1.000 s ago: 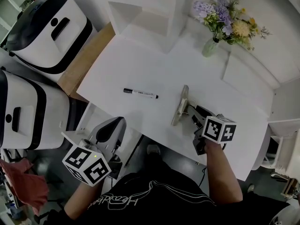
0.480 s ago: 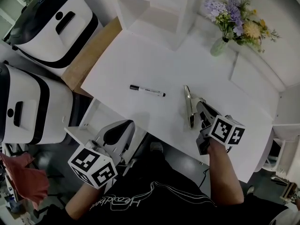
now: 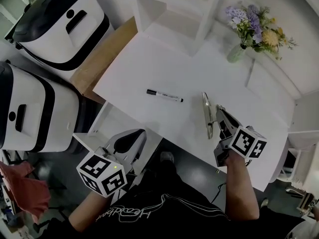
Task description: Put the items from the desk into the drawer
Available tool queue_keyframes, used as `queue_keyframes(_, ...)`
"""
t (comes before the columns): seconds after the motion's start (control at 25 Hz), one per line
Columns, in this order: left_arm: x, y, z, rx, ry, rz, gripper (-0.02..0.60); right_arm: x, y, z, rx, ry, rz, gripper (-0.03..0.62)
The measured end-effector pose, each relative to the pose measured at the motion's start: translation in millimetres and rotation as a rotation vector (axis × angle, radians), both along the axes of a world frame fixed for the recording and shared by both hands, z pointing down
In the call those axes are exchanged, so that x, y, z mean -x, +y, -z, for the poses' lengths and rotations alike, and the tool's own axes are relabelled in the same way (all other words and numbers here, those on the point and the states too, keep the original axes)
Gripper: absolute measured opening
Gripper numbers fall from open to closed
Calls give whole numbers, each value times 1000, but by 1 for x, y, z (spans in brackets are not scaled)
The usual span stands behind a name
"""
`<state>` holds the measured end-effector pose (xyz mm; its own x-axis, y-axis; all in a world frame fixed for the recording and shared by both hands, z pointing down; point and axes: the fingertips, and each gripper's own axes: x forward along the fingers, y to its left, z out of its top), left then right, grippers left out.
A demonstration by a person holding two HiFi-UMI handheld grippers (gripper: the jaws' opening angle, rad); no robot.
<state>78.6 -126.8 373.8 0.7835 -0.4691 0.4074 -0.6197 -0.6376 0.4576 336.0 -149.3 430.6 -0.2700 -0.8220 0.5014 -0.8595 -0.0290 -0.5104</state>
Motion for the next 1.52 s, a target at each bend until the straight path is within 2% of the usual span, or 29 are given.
queue_keyframes(0.32, 23, 11, 12, -18, 16, 8, 8, 38, 14, 44, -74, 21, 59, 15)
queue_keyframes(0.76, 75, 38, 27, -41, 48, 62, 8, 116, 36, 85, -151, 60, 173, 15)
queue_keyframes(1.52, 181, 78, 26, -50, 58, 186, 8, 276, 61, 69, -144, 48, 421, 15)
